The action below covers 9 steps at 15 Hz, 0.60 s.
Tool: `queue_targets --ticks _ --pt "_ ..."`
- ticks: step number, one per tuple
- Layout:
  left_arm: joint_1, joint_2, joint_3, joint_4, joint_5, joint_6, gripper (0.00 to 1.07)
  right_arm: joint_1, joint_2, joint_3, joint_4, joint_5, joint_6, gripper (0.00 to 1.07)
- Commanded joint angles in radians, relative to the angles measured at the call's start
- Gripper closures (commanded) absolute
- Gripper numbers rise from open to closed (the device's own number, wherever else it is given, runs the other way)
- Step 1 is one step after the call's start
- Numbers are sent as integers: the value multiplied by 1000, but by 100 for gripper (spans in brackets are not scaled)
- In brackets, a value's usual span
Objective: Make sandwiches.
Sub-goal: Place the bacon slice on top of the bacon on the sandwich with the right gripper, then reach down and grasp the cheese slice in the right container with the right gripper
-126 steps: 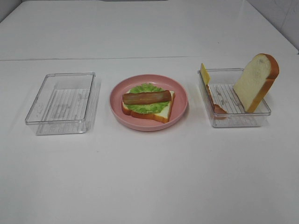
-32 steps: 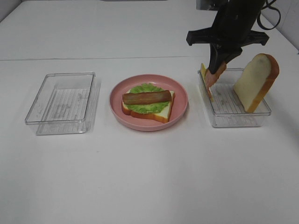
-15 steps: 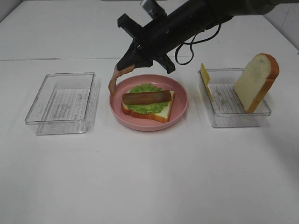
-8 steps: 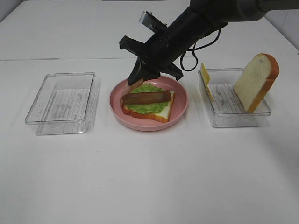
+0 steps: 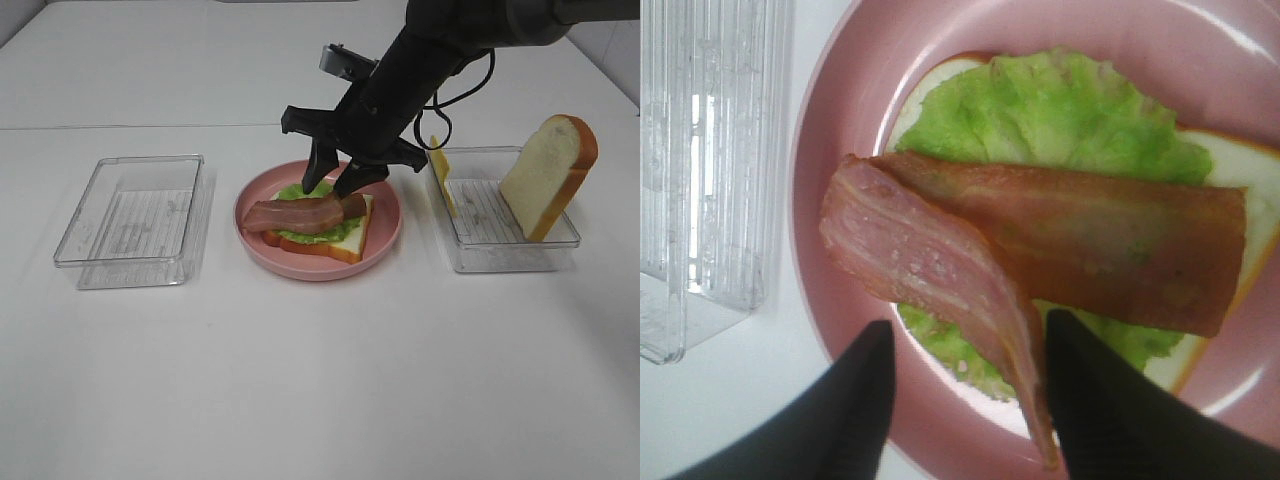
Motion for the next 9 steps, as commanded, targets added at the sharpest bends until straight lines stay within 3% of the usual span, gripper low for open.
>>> queue_targets --ticks 1,5,9 --pt "-2 -22 1 2 -9 -4 34 0 -14 -2 -60 -10 -17 39" --pt "-2 -22 1 2 -9 -4 34 0 -86 -2 -130 -9 -17 37" --pt "-2 -22 1 2 -9 -4 34 -4 -202 -2 -305 25 46 37"
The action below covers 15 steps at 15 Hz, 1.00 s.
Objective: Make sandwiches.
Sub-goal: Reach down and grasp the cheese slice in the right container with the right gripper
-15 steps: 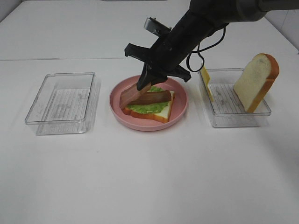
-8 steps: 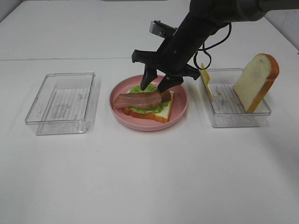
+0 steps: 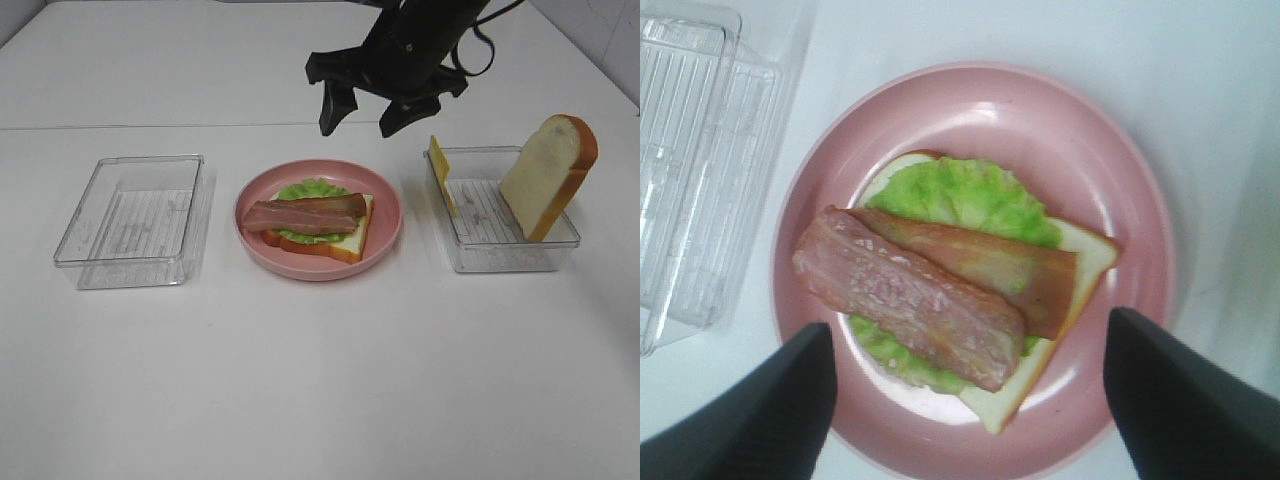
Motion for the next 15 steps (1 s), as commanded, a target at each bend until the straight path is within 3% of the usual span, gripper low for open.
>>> queue_targets --ticks 1,4,15 --pt "-2 -22 1 2 -9 -4 34 -4 -59 -2 -138 37 64 37" --pt "-2 -22 1 2 -9 -4 34 -8 -63 -52 -321 119 117 37" --pt "-2 -22 1 2 -9 -6 34 -143 117 -153 -257 125 75 37"
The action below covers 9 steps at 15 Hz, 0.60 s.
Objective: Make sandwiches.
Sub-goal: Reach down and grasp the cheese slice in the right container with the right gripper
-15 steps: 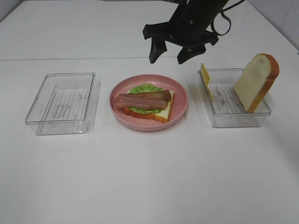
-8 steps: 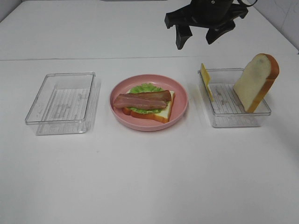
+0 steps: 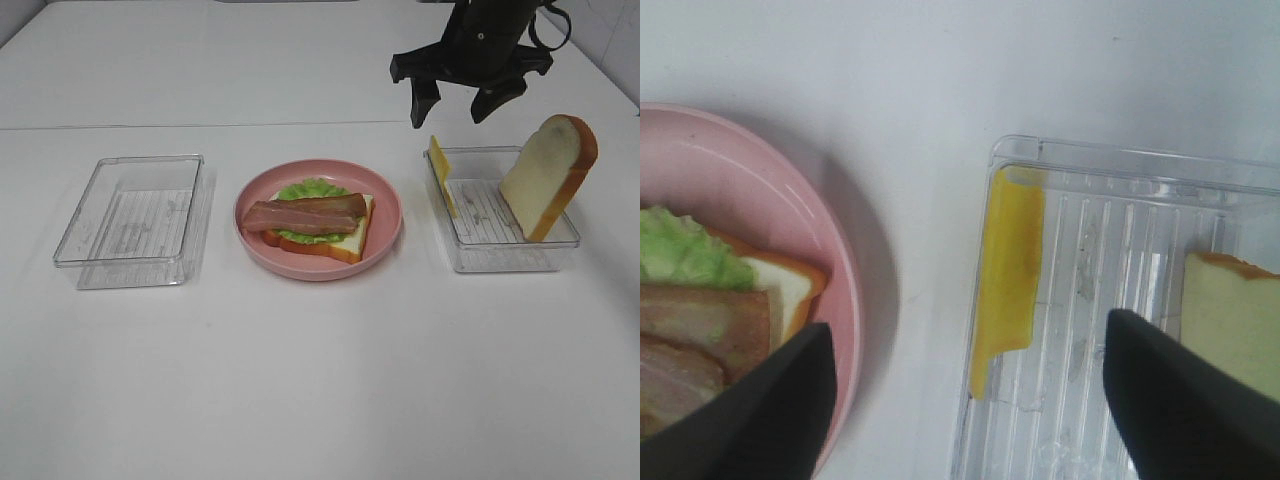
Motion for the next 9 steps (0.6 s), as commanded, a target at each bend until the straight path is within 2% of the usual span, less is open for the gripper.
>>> queue_targets --ticks 1,6,9 --pt "-2 -22 1 1 -9 -6 34 -6 36 -7 -5 -19 -38 37" --pt "-2 -22 1 1 -9 -6 34 -6 94 -7 -6 -45 -38 43" --pt "-2 -22 1 1 -9 -6 34 -6 118 -7 -8 -54 -37 53"
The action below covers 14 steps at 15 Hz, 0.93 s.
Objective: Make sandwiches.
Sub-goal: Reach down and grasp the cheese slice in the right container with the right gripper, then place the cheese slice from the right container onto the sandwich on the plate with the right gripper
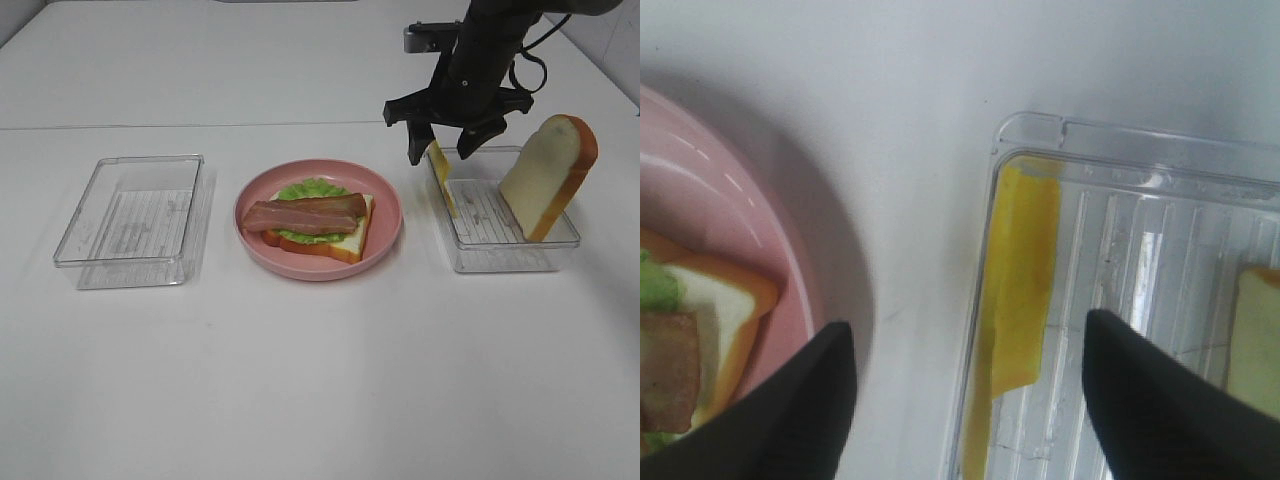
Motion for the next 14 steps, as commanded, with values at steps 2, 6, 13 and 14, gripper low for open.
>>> queue_targets --ticks 2,6,13,14 --pt "-2 -22 1 1 -9 -6 34 -4 8 -6 -12 -19 -7 75" --pt "-2 -22 1 1 -9 -6 34 -4 8 -6 -35 -5 -3 107" --pt "-2 -22 1 1 -9 -6 34 -4 -104 -6 -7 12 -7 107" --pt "-2 -22 1 1 -9 -6 34 -4 -129 -6 21 15 -8 107"
